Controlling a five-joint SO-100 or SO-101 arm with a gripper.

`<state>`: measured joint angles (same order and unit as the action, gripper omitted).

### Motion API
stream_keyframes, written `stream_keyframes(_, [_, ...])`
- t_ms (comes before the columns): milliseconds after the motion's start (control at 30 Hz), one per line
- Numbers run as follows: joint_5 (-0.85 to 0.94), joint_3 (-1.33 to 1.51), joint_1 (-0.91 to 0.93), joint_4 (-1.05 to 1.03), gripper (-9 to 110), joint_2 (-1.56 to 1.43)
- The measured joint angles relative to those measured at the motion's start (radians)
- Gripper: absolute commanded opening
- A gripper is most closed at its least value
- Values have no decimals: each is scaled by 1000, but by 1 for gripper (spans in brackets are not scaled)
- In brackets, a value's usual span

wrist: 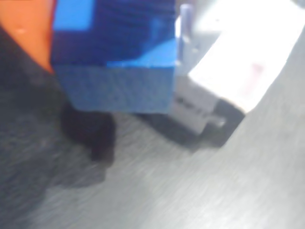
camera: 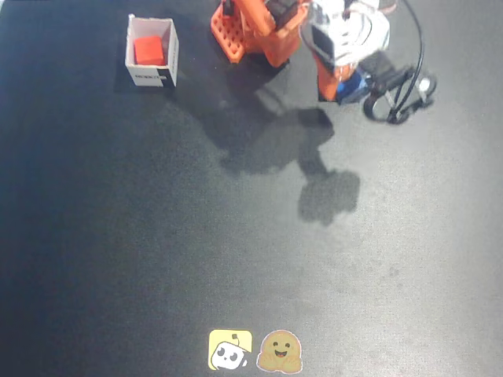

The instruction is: Put the red cube in the right box and the blue cube in the left box.

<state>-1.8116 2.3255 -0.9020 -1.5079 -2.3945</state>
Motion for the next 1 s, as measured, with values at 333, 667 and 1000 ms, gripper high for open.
stream_keyframes(333, [-135,66,-275,2,8,-75])
stream_keyframes(667, [-155,124,-387,-15,9,-140])
stream_keyframes(1000, [-183,155,-437,-17,10,-176])
